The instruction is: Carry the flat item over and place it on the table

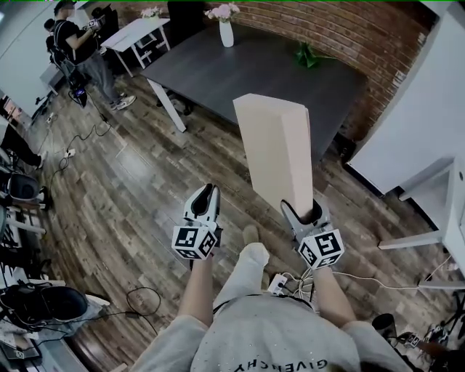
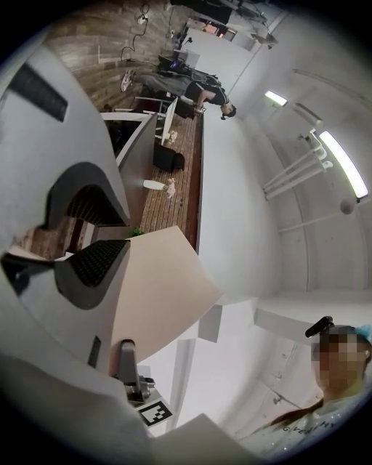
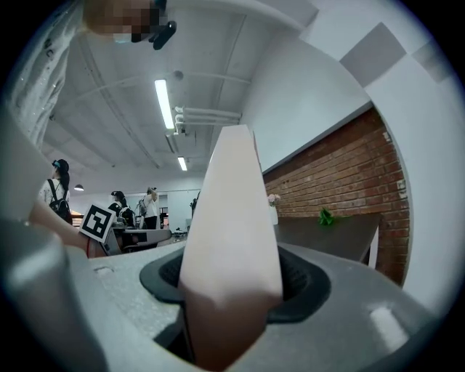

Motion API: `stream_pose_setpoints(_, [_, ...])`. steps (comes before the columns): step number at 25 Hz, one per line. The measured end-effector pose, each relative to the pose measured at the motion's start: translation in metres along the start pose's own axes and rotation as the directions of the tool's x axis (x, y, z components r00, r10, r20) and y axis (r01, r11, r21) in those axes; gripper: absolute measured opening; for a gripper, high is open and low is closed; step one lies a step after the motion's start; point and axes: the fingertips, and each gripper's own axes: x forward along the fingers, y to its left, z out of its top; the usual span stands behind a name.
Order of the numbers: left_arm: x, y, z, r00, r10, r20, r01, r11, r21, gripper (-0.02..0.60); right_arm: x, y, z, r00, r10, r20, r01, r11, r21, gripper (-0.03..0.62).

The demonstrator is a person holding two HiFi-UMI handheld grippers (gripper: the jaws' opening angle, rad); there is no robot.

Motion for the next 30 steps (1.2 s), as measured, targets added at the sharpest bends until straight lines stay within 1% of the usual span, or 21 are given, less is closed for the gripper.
stream_pose_setpoints(6, [0.061, 0.016, -0.012, 1.000, -0.005, -0.021, 0.005, 1.000, -0.025, 0.054, 0.044, -0.029, 0.007, 1.000, 0.015, -0.017, -0.014, 1.000, 0.023, 0.265])
stream_pose_setpoints(12, [0.128, 0.029, -0.006, 0.999, -0.032, -0.024, 0.031, 0.999, -0.028, 0.054, 0.093, -0.068, 0.013, 0.999, 0.016, -0.032, -0.013, 0.995, 0.099, 0.265])
stream_pose_setpoints(17, [0.169, 0.038, -0.004, 0.998, -0.056, -0.038, 0.056, 0.998, -0.025, 0.054, 0.130, -0.095, 0.016, 0.998, 0.009, -0.054, 0.000, 0.987, 0.162, 0.265])
stream_pose_setpoints(23, [0.213, 0.056, -0.003, 0.997, -0.066, -0.046, 0.064, 0.997, -0.041, 0.054, 0.172, -0.121, 0.019, 0.996, 0.005, -0.086, 0.016, 0.968, 0.250, 0.265])
stream_pose_setpoints(30, [0.267, 0.081, -0.008, 0.994, -0.088, -0.060, 0.085, 0.995, -0.058, 0.054, 0.229, -0.151, 0.021, 0.993, 0.008, -0.115, 0.033, 0.936, 0.351, 0.267])
